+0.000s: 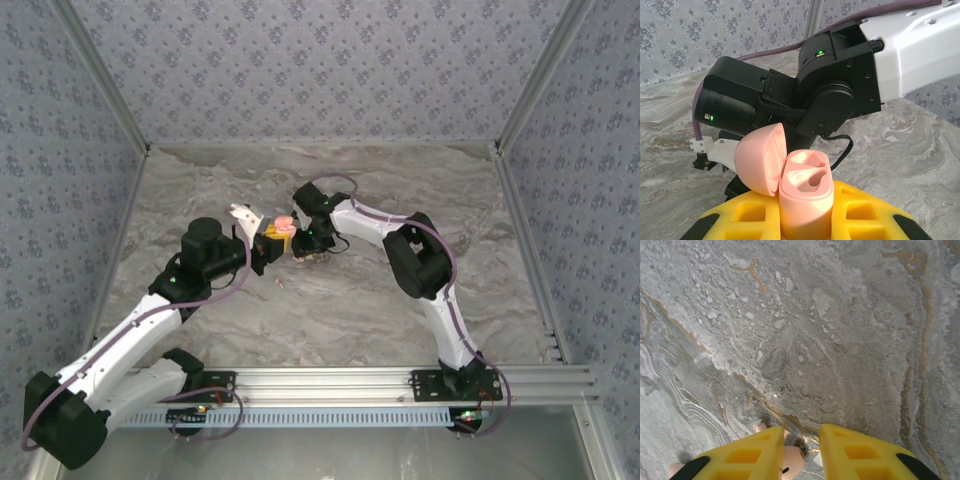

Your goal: Insert the wireless bluetooth earbuds into the charging case

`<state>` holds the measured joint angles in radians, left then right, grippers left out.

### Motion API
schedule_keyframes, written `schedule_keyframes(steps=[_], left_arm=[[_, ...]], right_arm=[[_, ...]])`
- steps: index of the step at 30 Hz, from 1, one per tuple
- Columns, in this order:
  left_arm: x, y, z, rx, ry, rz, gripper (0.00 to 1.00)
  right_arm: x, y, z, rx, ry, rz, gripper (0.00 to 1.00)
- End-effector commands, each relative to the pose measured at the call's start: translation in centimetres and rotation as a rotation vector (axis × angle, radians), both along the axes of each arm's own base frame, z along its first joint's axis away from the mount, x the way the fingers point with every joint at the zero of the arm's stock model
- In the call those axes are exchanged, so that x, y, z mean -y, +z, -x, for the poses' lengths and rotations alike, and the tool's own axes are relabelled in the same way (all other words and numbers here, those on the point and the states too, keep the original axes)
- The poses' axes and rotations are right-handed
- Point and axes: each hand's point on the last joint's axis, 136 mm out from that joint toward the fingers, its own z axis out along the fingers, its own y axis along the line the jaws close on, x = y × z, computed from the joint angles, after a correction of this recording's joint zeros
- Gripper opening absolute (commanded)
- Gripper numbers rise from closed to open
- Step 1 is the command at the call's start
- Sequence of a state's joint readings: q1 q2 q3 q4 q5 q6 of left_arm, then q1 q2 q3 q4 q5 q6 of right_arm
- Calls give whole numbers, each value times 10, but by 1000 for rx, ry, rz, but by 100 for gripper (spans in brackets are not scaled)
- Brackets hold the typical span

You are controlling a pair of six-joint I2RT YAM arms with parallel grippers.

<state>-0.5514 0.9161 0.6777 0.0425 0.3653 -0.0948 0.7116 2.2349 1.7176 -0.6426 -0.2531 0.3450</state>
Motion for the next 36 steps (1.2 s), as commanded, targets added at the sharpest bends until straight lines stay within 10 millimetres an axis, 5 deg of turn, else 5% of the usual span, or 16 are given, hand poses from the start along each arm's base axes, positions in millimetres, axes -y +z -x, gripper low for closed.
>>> schedule_keyframes(steps=[1, 10, 20, 36], left_arm=[[-4, 7, 1, 27, 10, 0, 17], [-4, 8, 1, 29, 8, 0, 17], [-7, 15, 4, 51, 13, 6, 17], [-16, 26, 12, 91, 32, 11, 17]], right_arm=[[37, -21, 19, -63, 17, 173, 25], [67, -1, 15, -25, 16, 203, 25], [25, 30, 22, -13, 139, 0, 36], [-7, 12, 16, -7, 216, 69, 42]])
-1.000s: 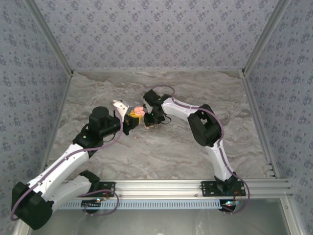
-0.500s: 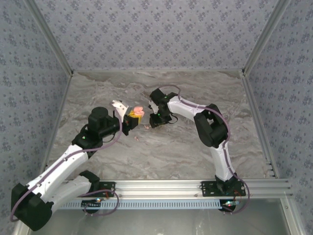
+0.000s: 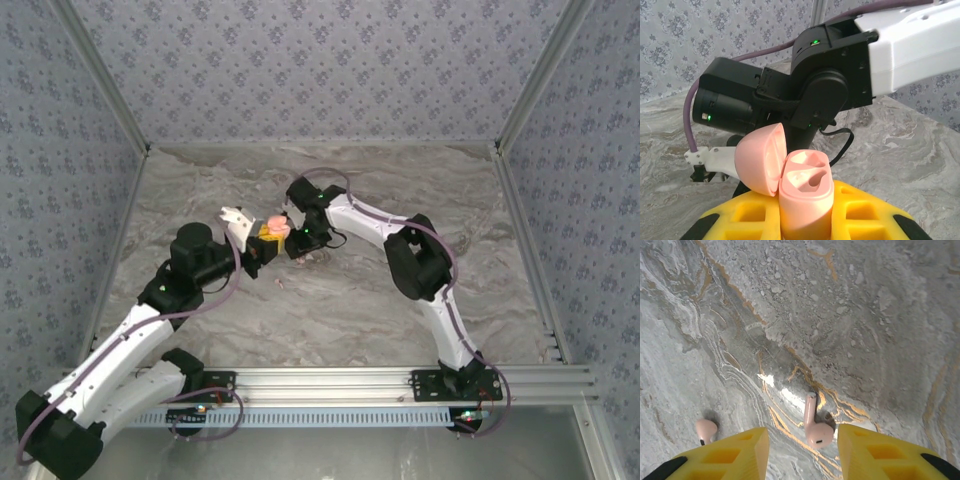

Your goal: Insert the wireless bluetooth earbuds into the charging case

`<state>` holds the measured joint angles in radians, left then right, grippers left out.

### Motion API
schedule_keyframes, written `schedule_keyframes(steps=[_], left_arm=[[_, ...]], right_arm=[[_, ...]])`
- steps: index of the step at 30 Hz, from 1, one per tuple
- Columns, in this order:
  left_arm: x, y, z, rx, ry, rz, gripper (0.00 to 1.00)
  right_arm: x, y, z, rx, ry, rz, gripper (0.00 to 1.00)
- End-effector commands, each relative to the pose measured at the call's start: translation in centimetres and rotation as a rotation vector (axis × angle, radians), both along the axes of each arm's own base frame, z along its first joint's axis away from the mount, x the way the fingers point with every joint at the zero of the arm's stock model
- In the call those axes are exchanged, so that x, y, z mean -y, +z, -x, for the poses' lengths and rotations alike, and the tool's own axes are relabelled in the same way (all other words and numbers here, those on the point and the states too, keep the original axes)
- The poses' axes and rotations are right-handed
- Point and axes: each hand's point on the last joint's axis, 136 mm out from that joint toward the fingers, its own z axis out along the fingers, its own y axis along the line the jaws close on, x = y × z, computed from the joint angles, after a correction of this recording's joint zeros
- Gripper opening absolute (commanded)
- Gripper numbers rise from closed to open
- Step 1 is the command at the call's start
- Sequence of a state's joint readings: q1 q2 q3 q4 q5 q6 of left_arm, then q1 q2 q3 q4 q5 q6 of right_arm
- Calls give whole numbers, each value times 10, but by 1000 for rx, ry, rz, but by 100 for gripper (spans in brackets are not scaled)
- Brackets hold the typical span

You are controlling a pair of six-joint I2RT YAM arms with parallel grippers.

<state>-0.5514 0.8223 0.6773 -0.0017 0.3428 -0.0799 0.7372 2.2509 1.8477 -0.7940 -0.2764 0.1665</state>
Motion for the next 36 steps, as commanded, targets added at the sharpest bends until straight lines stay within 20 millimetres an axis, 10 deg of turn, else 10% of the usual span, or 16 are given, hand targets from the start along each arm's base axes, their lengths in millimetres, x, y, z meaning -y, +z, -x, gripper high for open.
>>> schedule_keyframes(steps=[1, 22, 36], left_arm=[[-5, 8, 1, 36, 16, 0, 17], [-8, 13, 2, 57, 24, -3, 17], [-1, 13, 3, 40, -14, -2, 17]], right_arm=[[4, -13, 5, -30, 22, 64, 42], [20, -48, 23, -13, 81, 281, 33], [81, -36, 12, -24, -119, 269, 23]])
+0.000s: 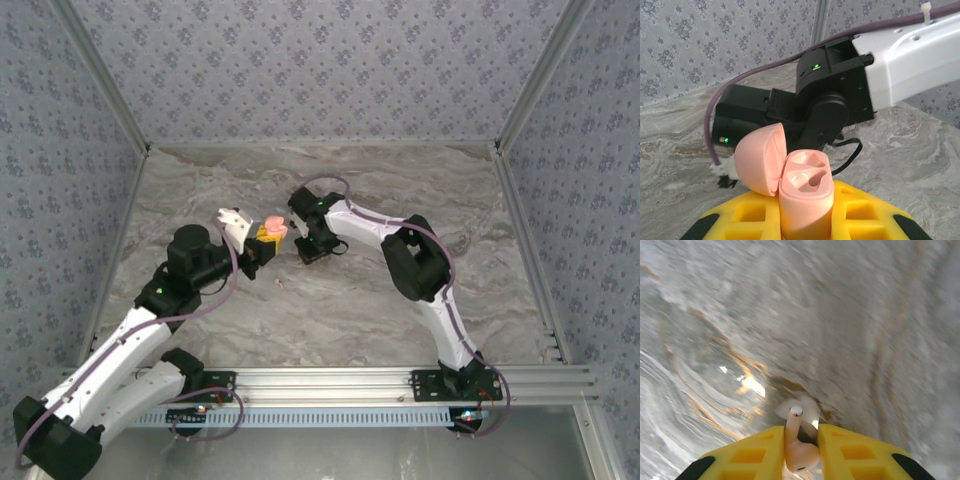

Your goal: Insert the wireless bluetooth earbuds into the charging case

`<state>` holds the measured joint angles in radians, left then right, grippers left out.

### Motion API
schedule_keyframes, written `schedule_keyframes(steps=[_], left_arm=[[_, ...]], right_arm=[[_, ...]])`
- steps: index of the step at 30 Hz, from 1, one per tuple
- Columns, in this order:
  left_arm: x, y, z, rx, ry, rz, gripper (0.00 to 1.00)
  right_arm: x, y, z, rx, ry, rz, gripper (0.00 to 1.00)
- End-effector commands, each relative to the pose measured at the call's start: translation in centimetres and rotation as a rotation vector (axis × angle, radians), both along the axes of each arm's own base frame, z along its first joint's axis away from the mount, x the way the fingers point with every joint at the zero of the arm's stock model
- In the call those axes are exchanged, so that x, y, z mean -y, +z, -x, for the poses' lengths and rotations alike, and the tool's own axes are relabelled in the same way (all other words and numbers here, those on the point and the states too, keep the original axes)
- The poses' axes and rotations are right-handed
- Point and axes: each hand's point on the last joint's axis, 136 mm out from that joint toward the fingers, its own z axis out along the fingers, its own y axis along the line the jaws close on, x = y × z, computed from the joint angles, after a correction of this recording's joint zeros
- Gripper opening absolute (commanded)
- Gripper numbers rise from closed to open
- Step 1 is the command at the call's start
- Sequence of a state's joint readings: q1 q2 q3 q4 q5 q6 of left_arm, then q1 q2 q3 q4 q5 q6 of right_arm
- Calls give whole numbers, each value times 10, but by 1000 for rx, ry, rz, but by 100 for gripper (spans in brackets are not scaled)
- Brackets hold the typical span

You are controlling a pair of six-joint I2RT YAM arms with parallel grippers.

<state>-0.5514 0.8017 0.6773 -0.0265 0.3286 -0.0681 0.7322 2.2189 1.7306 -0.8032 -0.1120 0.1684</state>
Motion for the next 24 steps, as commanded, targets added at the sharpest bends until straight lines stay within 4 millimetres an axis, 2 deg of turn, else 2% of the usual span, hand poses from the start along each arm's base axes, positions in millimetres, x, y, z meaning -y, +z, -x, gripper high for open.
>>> schedule_keyframes(steps=[1, 7, 12, 17, 24], left_arm=[[5, 12, 0, 27, -32, 9, 17], [15, 10, -3, 5, -64, 21, 17], [26, 4, -6, -20, -89, 12, 17], [36, 0, -8, -39, -106, 6, 17], [40, 0, -8, -44, -114, -3, 17]], right_arm=[[45, -9, 9, -57, -95, 85, 23], [82, -8, 19, -67, -167, 96, 23], [108, -14, 28, -87, -230, 111, 24], [107, -9, 26, -77, -227, 66, 37], [91, 20, 10, -30, -183, -18, 42]])
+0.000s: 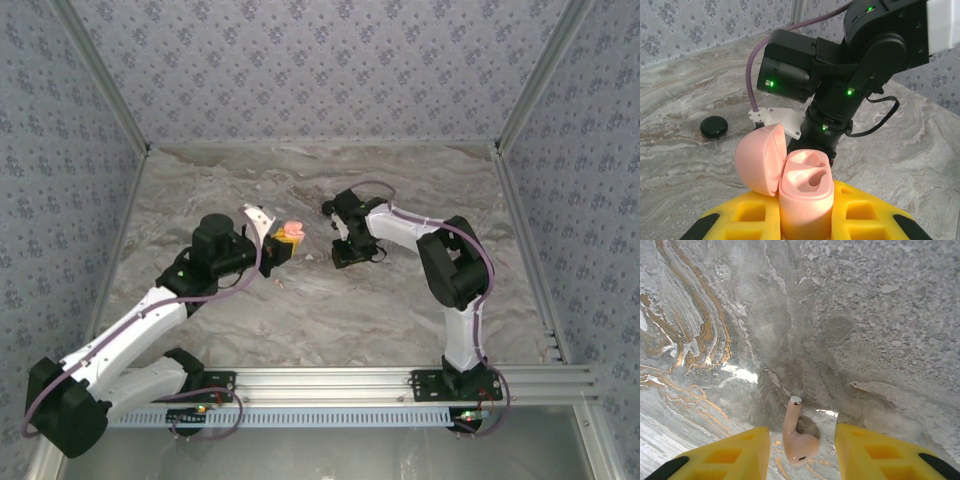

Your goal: Insert the wireless bluetooth earbuds into the charging case

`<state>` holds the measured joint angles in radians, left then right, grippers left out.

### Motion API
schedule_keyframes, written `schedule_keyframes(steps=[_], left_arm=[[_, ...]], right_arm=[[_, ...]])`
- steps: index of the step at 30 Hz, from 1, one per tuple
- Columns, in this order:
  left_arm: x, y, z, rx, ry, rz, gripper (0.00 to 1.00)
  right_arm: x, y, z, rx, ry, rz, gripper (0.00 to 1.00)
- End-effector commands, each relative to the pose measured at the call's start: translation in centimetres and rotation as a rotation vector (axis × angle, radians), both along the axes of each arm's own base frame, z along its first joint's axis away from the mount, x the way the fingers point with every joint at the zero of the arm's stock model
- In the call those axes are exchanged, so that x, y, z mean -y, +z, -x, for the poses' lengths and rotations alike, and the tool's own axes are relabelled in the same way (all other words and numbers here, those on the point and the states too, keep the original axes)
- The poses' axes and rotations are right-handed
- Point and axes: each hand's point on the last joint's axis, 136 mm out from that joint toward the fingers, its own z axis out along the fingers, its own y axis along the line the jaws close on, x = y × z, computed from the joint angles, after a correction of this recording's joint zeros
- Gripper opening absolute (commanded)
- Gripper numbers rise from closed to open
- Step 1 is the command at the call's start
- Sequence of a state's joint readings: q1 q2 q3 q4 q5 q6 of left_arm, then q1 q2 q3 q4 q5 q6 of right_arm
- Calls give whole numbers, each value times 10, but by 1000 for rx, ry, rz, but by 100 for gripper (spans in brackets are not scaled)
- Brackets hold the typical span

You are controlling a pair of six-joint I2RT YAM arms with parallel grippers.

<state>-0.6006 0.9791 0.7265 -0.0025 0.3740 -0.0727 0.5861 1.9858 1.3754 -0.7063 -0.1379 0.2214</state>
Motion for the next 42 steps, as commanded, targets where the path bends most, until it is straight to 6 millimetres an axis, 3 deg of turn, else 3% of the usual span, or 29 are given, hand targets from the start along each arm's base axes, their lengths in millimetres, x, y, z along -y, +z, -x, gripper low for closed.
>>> schedule_keyframes(steps=[1, 5, 14, 17, 29, 42], left_arm=[[6, 24, 1, 52, -23, 42, 17], [6, 25, 1, 51, -18, 41, 17], [5, 23, 1, 52, -16, 31, 17], [5, 22, 1, 52, -14, 29, 17], [2, 21, 2, 55, -4, 20, 17], [-3, 22, 5, 69, 6, 9, 17]], right_arm=[[3, 20, -7, 23, 12, -9, 42], [5, 21, -15, 31, 12, 24, 40], [5, 11, -28, 28, 0, 75, 14], [6, 5, -31, 23, -12, 97, 11], [-9, -9, -26, -6, 24, 102, 10], [-28, -10, -3, -49, 128, 93, 11]])
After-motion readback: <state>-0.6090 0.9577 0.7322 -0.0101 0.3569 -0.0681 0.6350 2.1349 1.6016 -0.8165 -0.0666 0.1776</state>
